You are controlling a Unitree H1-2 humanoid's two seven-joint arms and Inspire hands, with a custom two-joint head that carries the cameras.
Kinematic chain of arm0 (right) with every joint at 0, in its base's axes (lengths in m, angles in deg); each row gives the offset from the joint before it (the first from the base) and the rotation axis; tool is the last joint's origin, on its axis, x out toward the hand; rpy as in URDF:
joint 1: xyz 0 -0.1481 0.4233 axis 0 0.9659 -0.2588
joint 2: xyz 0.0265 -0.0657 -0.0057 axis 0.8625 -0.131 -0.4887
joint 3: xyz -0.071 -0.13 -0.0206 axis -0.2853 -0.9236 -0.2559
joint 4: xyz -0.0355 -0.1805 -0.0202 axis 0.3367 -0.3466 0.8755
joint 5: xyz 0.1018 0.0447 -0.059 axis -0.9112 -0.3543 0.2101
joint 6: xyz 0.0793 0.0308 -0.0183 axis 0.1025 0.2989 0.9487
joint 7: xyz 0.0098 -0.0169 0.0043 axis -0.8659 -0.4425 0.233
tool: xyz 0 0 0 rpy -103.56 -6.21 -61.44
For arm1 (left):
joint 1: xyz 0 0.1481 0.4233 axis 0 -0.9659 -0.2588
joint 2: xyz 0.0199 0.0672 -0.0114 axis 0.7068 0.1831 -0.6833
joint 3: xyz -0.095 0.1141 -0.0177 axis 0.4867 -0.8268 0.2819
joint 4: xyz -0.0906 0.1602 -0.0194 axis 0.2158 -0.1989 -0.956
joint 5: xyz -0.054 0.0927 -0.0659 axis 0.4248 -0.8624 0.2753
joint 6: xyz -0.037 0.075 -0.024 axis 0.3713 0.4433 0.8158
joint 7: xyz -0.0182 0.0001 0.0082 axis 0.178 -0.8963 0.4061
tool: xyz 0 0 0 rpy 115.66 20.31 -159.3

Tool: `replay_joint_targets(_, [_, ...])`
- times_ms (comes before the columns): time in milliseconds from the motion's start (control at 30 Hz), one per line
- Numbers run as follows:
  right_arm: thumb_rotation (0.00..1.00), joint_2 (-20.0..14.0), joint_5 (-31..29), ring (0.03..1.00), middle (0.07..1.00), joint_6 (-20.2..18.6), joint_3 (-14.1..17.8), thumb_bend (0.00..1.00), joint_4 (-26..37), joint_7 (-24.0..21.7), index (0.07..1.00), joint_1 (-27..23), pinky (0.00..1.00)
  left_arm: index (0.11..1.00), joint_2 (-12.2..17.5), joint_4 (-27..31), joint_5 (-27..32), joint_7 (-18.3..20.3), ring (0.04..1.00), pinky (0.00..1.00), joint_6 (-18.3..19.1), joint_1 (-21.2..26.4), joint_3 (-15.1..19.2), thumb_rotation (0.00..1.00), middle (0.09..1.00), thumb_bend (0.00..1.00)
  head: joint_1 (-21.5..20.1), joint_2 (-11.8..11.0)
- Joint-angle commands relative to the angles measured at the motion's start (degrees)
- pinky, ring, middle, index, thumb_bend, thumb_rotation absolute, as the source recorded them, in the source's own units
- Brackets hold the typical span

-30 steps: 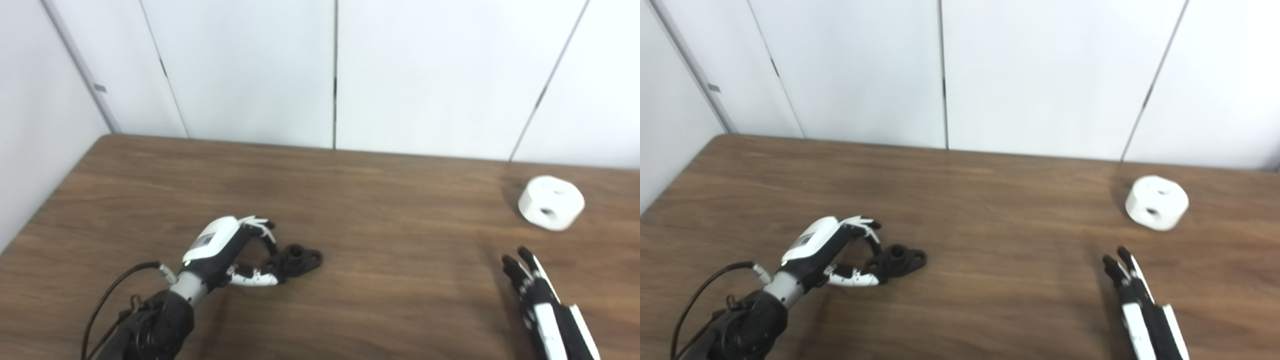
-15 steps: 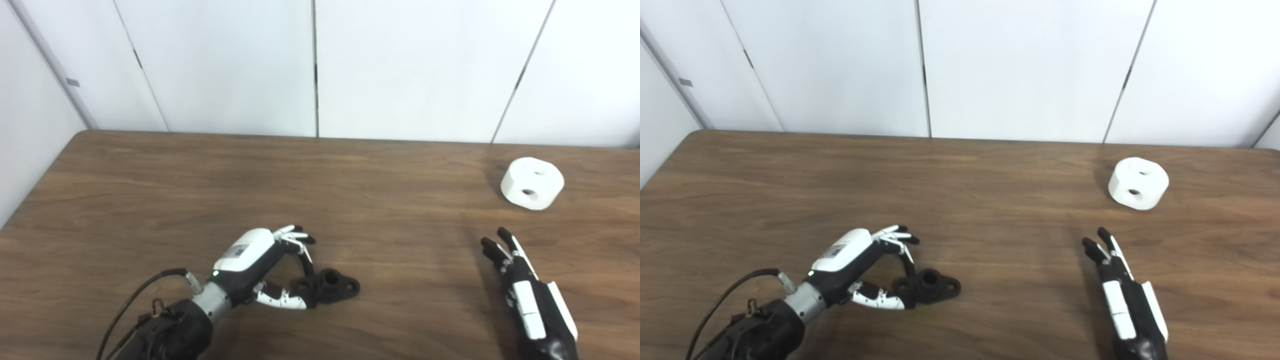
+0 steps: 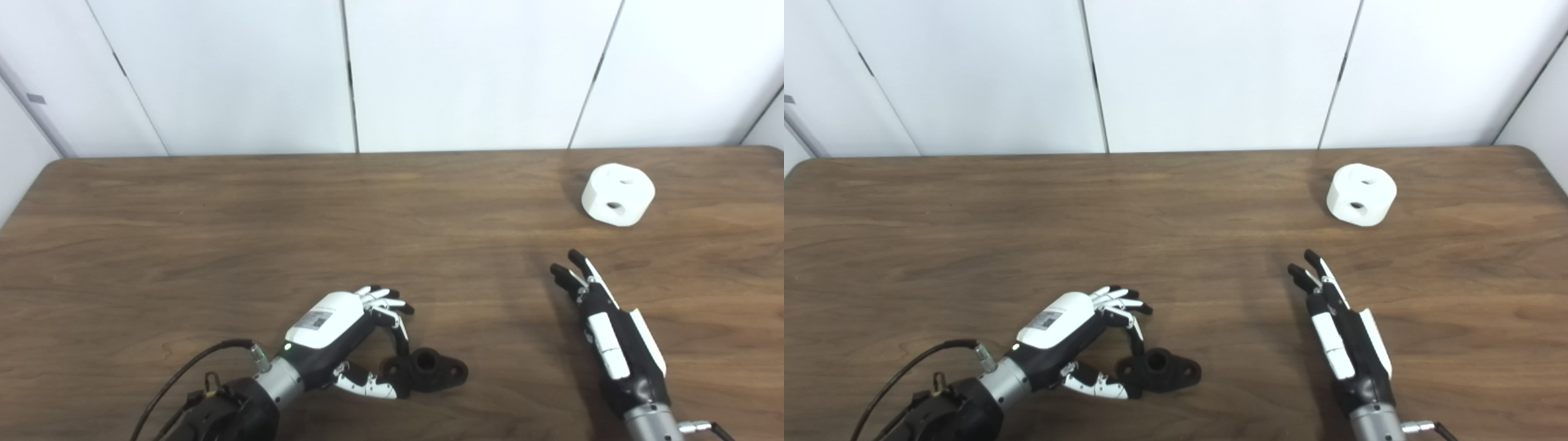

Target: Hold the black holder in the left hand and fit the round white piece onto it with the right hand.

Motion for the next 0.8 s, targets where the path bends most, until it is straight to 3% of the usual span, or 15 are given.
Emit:
replay_joint_targets(0, [0.93,2.28,0.08,0.929,0.894,0.98,-0.17,0.67,1.86,0.35,0.956,-0.54,1.0,0.49,-0.35,-1.52,-0.28,1.17,0.938,0.96,-0.05,-0.83,-0.48,0.06,0.846,0.51,-0.05,0.03])
replay_joint_targets(367, [0.92,2.45,-1.79,0.935,0.895,-3.03,0.45,0.64,5.99,1.5,0.957,-1.32,1.0,0.49,-1.59,-2.77,-1.13,-0.68,0.931,0.96,-2.24,-2.26,1.05,0.06,0.839,0.51,-3.25,0.24])
replay_joint_targets(567, [0.87,-1.97,-1.68,0.927,0.893,-8.13,4.23,0.59,11.5,1.32,0.952,-4.06,1.0,0.491,-1.98,-2.74,-1.14,-0.43,0.931,0.95,-2.3,-2.3,1.06,0.06,0.841,0.51,-4.74,-0.13])
replay_joint_targets(767, [0.64,-4.97,-3.12,0.926,0.912,-13.04,8.97,0.6,14.48,0.78,0.944,-7.21,0.96,0.491,-2.81,-2.74,-1.43,-0.31,0.925,0.95,-1.84,-2.48,0.83,0.06,0.84,0.51,-5.4,-0.6])
